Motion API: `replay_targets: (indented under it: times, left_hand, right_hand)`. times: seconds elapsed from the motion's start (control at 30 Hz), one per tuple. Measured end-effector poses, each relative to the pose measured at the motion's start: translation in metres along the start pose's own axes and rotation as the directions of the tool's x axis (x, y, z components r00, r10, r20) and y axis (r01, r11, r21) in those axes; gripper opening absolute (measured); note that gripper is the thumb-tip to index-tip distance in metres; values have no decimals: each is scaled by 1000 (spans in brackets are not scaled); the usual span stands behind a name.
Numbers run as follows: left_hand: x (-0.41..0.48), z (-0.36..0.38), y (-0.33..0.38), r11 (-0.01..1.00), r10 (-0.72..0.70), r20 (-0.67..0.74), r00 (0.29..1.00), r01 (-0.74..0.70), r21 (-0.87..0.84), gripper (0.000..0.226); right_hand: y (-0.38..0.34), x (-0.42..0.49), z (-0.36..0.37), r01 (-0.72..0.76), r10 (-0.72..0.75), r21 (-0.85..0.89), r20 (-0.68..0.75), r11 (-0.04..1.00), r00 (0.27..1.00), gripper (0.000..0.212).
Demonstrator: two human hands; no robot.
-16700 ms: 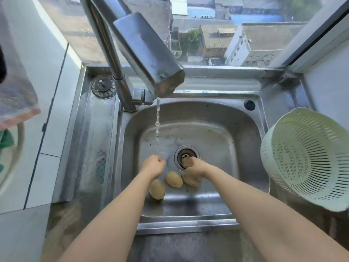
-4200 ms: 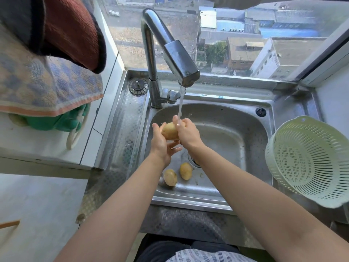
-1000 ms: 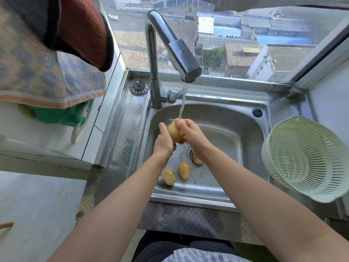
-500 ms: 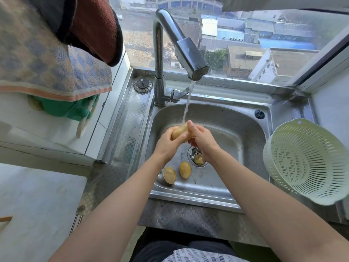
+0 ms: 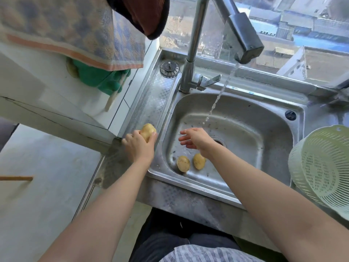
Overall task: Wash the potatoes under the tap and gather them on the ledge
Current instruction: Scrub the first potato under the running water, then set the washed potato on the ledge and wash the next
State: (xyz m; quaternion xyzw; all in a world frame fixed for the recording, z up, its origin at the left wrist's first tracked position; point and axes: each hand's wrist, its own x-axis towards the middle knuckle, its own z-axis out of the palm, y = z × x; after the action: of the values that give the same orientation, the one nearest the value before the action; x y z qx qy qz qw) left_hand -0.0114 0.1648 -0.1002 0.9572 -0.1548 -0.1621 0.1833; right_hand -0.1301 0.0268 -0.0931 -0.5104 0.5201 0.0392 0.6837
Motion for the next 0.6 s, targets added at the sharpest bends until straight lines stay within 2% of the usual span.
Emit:
replay_targets:
  times: [0.1, 0.2, 0.27, 0.33, 0.4, 0.43, 0.5, 0.6]
  left_hand:
    - [-3, 3, 3, 998, 30, -12, 999, -30, 59, 64]
    - [-10, 6, 18, 994, 89, -107, 990, -81, 75, 65]
    - [-13, 8, 31, 973, 227, -188, 956, -213, 88, 56]
    - [-15, 16, 44, 893, 449, -190, 873, -440, 91, 39]
    - [-17, 30, 59, 809, 588, -5, 809, -588, -10, 22]
    - [-18, 40, 65, 803, 595, 136, 792, -593, -61, 19]
    - [-20, 65, 72, 845, 496, 423, 758, -534, -33, 20]
    - [-17, 100, 72, 878, 322, 616, 719, -471, 90, 24]
  right_hand:
    - [6, 6, -2, -17, 17, -3, -34, 1000, 999, 31]
    - [4, 8, -8, -5, 7, 36, -57, 999, 998, 28]
    - [1, 8, -14, 16, -11, 68, -78, 998, 997, 26]
    - [0, 8, -23, 44, -36, 91, -91, 995, 995, 24]
    - [5, 11, -34, 62, -56, 66, -101, 996, 993, 23]
    - [9, 13, -40, 58, -54, 39, -110, 998, 993, 23]
    - [24, 21, -48, 14, -16, -16, -119, 1000, 993, 22]
    - [53, 43, -56, -75, 51, -193, -126, 978, 991, 20]
